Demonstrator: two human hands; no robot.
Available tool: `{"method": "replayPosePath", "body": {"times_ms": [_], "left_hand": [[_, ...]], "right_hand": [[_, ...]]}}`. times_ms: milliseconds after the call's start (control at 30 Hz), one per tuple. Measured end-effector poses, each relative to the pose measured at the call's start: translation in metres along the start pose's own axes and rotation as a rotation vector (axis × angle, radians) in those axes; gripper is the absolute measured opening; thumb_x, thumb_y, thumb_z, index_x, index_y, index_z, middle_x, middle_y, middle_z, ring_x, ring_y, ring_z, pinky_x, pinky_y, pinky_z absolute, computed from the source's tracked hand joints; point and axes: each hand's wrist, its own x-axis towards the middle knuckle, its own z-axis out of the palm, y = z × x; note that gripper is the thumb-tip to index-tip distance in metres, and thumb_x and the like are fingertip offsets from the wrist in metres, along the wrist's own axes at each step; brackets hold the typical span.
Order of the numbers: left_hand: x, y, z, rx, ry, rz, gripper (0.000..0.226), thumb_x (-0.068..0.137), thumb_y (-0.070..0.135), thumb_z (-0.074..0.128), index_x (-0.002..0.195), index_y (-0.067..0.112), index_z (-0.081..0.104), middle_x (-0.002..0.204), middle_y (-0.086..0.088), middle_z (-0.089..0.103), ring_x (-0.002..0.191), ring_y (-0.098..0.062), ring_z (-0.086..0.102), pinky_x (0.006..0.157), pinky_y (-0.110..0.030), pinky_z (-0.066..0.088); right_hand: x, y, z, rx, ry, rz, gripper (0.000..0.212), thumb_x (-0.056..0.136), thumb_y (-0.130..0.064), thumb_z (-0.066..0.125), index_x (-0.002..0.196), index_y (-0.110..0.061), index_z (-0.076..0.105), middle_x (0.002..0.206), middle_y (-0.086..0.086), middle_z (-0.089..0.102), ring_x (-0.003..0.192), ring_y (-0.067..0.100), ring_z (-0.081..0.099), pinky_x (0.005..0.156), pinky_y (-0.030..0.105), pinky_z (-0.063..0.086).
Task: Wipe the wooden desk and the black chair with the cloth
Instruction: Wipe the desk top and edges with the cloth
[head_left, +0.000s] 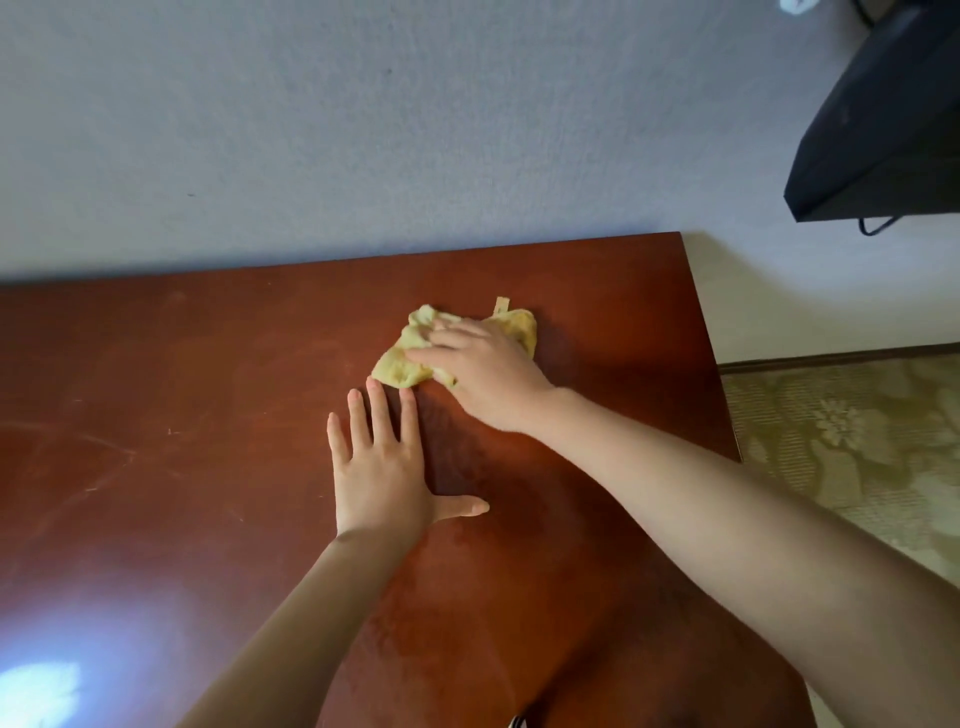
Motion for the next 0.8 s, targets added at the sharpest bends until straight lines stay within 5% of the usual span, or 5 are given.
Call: {"method": "replayPosePath", "body": {"times_ms": [267,633,800], "left_hand": [[0.0,0.0,-0.002,0.005,0.001,-0.004,0.145,0.039,0.099,0.017,0.148,0.01,-0.016,0.157,-0.02,-0.01,0.145,-0.036,-0.003,0.116,-0.052,0.005],[-0.002,-0.001,-0.003,-0.003,-0.009,0.001,0.145,0.033,0.097,0.001,0.147,0.01,-0.02,0.156,-0.021,-0.014,0.145,-0.036,-0.006,0.116,-0.051,0.003],[-0.002,0.0,-0.002,-0.013,-0.005,0.005,0.146,0.034,0.098,0.006,0.147,0.009,-0.02,0.156,-0.021,-0.013,0.145,-0.037,-0.006,0.116,-0.05,0.003]], "right_hand": [[-0.081,0.015,-0.012,-0.02,0.07,0.036,0.044,0.084,0.0,0.064,0.124,-0.017,0.062,0.121,0.004,0.064,0.125,0.025,0.05,0.105,0.04,0.041],[-0.084,0.12,-0.06,-0.124,0.188,0.557,0.047,0.092,-0.006,0.053,0.137,-0.019,0.048,0.144,0.012,0.044,0.13,0.031,0.043,0.099,0.045,0.041],[-0.062,0.153,-0.077,-0.11,0.179,0.671,0.049,0.093,-0.005,0.048,0.139,-0.022,0.046,0.129,0.018,0.054,0.114,0.037,0.051,0.091,0.043,0.046]]}}
